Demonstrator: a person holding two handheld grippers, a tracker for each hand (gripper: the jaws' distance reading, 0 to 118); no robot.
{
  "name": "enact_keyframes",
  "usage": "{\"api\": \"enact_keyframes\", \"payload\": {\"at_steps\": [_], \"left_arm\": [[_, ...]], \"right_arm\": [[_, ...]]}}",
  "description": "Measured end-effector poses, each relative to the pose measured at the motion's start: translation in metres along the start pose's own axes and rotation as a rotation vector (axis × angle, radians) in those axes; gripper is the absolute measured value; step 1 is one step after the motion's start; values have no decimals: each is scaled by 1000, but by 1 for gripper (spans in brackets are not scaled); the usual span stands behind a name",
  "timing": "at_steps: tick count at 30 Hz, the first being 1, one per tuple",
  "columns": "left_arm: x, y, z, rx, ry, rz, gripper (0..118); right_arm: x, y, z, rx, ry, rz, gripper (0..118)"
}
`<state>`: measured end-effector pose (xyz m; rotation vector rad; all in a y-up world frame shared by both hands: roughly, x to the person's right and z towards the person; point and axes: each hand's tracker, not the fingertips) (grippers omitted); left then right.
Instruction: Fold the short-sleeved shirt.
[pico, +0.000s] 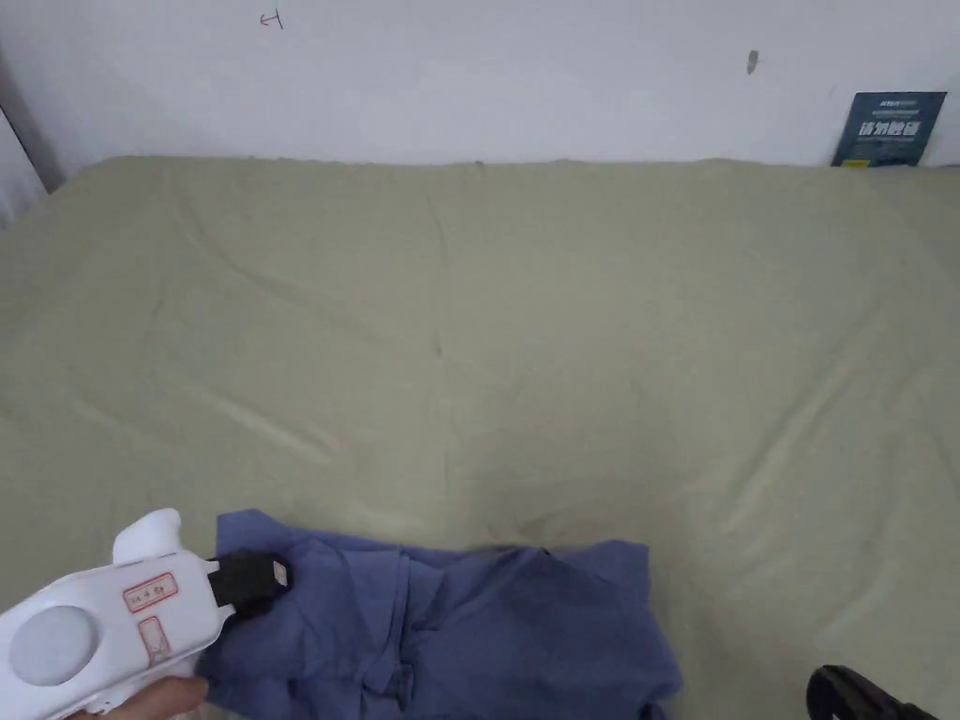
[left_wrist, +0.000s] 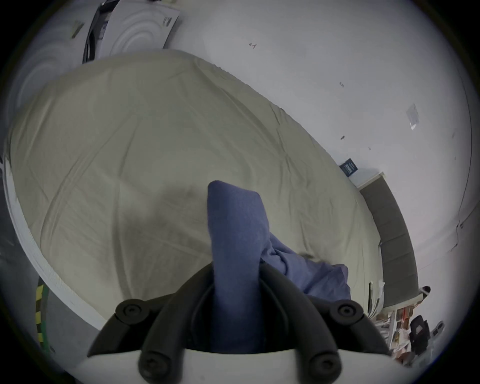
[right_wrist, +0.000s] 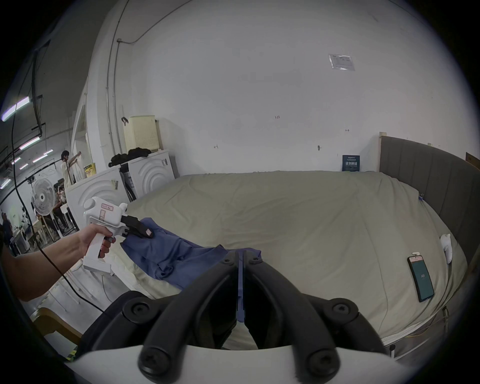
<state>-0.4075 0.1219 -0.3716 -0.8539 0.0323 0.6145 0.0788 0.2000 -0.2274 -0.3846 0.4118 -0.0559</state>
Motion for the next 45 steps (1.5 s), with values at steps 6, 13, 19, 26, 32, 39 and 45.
{"api": "enact_keyframes", "payload": {"at_steps": [6, 13, 19, 26, 32, 39, 45], "left_arm": [[137, -66, -13, 3, -78, -165, 10], [197, -159, -118, -37, 104, -415, 10], [175, -131, -86, -53, -144, -385, 108], [129, -84, -7, 135, -367, -154, 108], [125, -115, -68, -9, -425, 10, 2], [151, -190, -138, -221, -408, 53, 2], [167, -180, -124, -190, -417, -88, 2]], "right_arm": [[6, -4, 19, 37, -17, 3, 5], [26, -10, 39, 65, -86, -41, 5], [38, -7, 46, 82, -102, -39, 5], [38, -12, 42, 71, -99, -57, 5], [35, -17, 39, 46, -88, -77, 4], [43, -15, 38, 28, -117, -72, 5], [44, -11, 33, 14, -111, -57, 5]]}}
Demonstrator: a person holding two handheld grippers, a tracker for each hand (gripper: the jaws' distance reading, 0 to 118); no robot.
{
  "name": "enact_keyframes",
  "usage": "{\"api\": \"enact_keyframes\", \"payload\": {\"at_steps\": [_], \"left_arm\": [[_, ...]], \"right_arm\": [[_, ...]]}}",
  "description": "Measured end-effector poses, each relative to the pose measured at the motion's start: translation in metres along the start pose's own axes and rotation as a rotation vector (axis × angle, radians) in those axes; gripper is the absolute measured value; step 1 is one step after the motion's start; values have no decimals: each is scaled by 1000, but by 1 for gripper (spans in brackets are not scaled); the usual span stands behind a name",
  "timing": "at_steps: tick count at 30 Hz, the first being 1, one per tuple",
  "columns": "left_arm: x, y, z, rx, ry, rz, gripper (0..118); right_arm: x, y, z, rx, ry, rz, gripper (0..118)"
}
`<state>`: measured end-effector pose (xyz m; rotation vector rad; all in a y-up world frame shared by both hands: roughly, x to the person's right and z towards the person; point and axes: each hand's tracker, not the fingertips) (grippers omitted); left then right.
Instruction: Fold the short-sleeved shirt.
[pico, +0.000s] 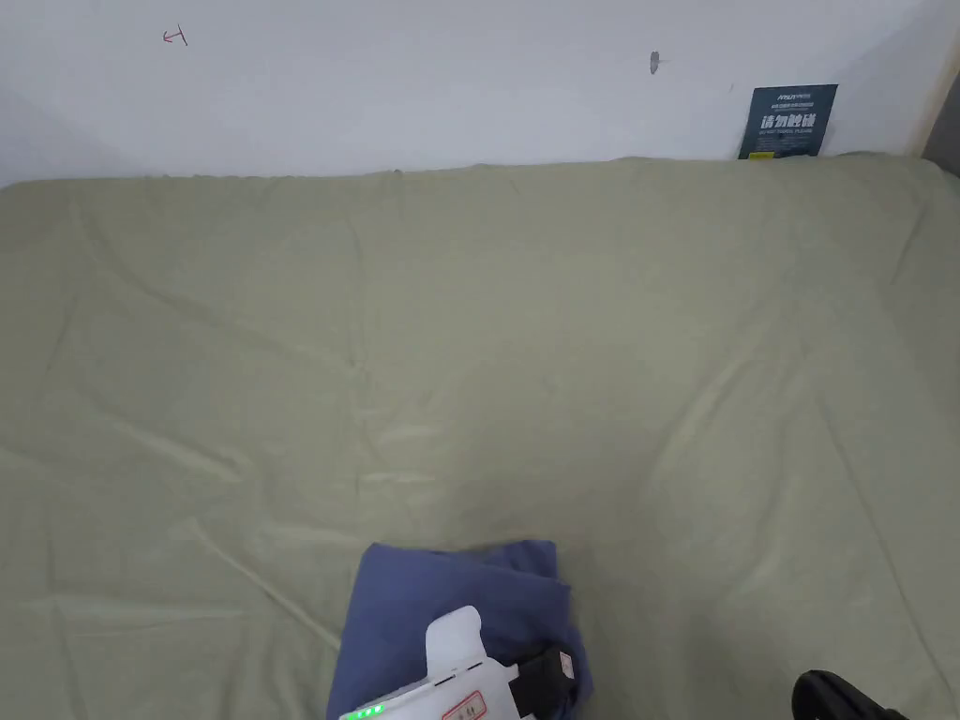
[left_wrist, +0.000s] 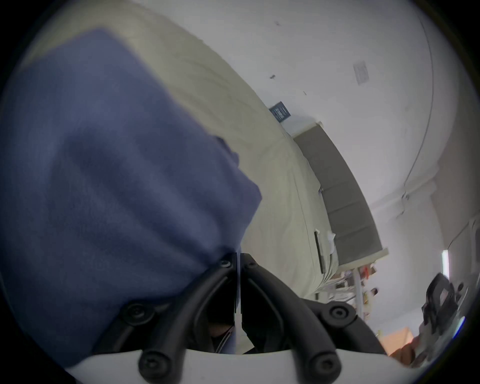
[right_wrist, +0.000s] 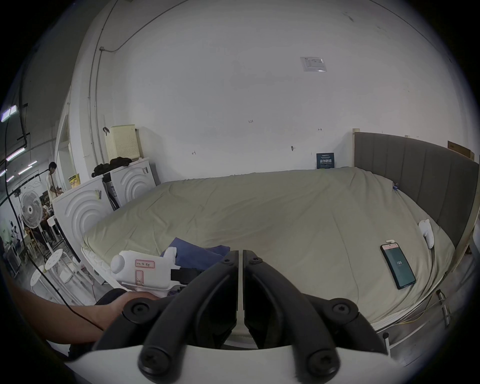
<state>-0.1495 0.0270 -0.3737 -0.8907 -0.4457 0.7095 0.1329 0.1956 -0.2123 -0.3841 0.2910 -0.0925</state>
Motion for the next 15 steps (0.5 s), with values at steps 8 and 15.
{"api": "enact_keyframes", "payload": {"at_steps": [8, 15], "left_arm": [[1, 16, 150, 97, 134, -289, 2], [-49, 50, 178, 101, 72, -147, 83]], "right_arm": [[-12, -12, -106, -231, 310, -158, 5], [13, -72, -235, -453, 488, -502, 5]]}}
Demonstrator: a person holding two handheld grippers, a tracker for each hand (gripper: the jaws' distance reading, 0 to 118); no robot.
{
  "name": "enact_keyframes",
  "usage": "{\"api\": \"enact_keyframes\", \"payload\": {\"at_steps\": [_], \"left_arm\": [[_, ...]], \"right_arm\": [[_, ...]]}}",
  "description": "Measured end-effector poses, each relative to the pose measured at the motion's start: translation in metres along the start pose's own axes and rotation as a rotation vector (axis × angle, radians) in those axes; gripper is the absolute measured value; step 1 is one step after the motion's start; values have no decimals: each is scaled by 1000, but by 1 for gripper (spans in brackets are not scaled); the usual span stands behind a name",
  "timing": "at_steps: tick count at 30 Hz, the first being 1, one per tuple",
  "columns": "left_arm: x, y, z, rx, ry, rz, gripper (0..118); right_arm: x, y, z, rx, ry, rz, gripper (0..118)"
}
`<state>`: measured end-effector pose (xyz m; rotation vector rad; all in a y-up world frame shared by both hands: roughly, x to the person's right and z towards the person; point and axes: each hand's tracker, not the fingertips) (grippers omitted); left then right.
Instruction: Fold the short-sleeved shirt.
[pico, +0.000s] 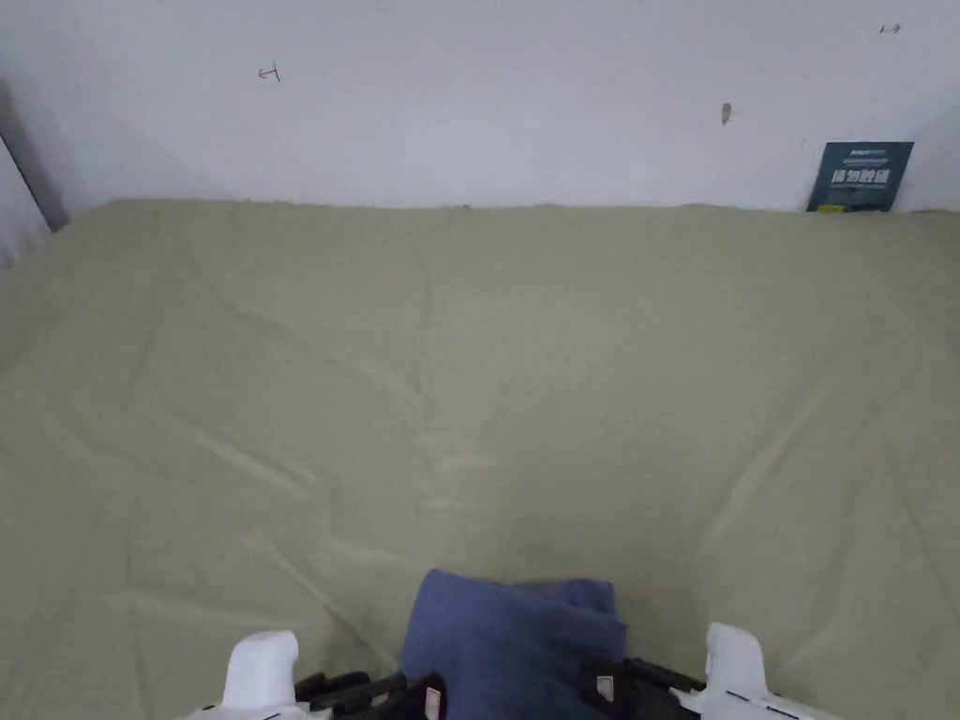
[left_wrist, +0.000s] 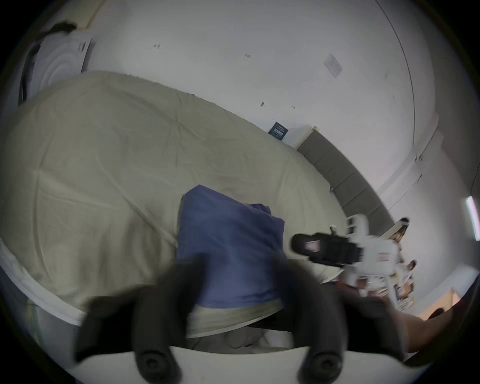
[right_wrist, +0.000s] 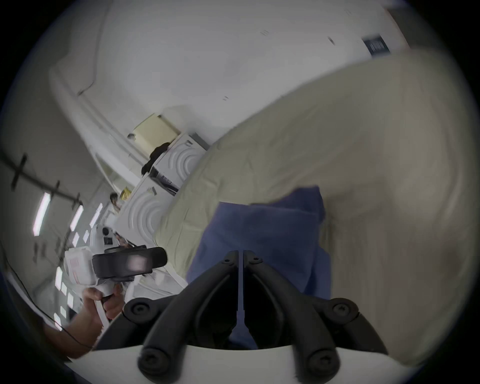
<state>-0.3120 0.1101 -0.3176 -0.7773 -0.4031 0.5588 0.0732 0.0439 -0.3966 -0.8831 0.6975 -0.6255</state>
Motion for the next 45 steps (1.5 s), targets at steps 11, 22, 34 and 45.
{"api": "enact_keyframes", "payload": {"at_steps": [11, 22, 34, 45], "left_arm": [[-119, 18, -122, -226, -557, 587, 111], [-72, 30, -143, -313, -216, 391, 24], [-232, 169, 73, -221, 183, 132, 24], [-378, 201, 121, -243, 235, 300, 65]], "right_arm": [[17, 5, -5, -53, -42, -10, 4], [19, 6, -14, -63, 2, -20, 5], [-36, -2, 13, -29, -27, 91, 4], [-74, -14, 3, -60, -116, 177, 5]]}}
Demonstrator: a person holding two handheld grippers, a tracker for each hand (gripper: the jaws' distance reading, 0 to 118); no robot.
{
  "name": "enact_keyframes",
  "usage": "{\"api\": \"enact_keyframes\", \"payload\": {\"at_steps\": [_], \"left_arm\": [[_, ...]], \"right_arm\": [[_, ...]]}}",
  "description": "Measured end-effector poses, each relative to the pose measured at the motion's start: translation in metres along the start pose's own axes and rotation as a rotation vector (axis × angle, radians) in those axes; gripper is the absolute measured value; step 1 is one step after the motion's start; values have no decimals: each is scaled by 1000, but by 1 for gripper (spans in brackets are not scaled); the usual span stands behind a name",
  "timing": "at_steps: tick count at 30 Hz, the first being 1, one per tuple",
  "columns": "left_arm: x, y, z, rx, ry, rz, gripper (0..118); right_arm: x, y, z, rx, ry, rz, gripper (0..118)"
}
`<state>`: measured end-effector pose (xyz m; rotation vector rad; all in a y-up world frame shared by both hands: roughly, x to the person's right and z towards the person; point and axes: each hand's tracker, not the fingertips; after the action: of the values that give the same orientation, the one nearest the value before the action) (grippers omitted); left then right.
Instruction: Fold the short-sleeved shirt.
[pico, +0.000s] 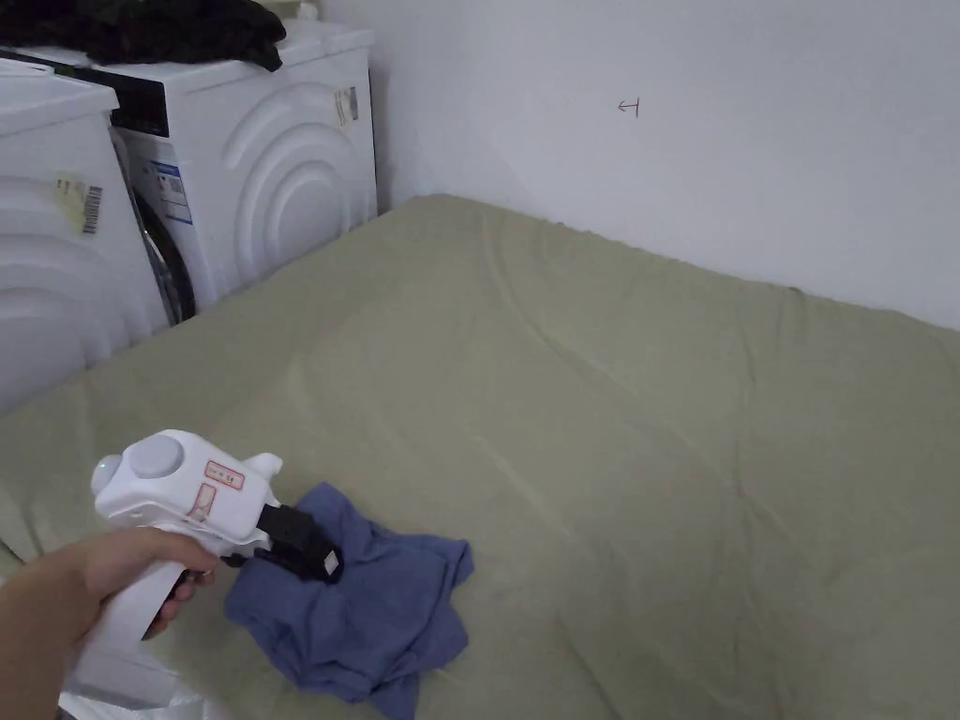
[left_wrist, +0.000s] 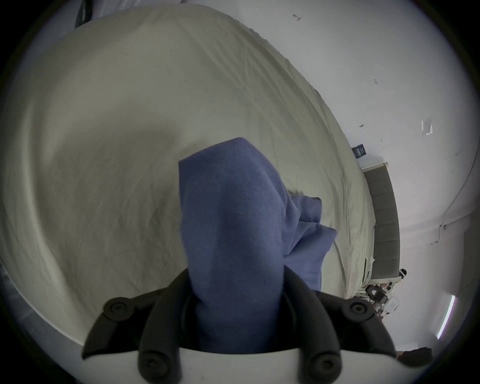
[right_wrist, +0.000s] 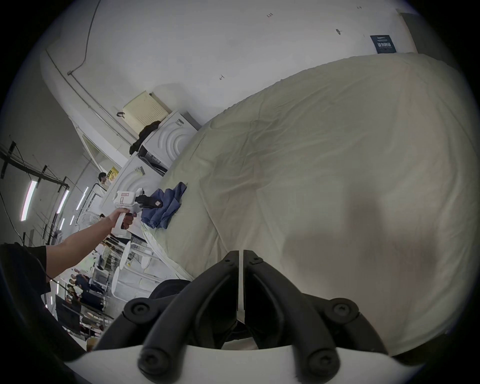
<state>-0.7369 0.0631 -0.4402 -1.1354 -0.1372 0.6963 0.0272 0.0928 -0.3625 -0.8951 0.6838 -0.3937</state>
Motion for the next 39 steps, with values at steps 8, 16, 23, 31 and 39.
{"api": "enact_keyframes", "payload": {"at_steps": [8, 16, 23, 31, 39], "left_arm": [[0, -29, 82, 200, 112, 64, 115], [91, -98, 101, 445, 430, -231, 12], [321, -220, 132, 1035, 309, -602, 10], [472, -308, 139, 1164, 145, -700, 10], [509, -340, 138, 1165, 117, -732, 10]], "right_arm": [[-11, 5, 11, 45, -12, 17, 5], [-20, 23, 68, 194, -287, 117, 5], [-54, 75, 173, 419, -369, 366, 4], [-120, 83, 281, 745, -445, 539, 4], [-137, 59, 291, 773, -580, 585, 5]]}}
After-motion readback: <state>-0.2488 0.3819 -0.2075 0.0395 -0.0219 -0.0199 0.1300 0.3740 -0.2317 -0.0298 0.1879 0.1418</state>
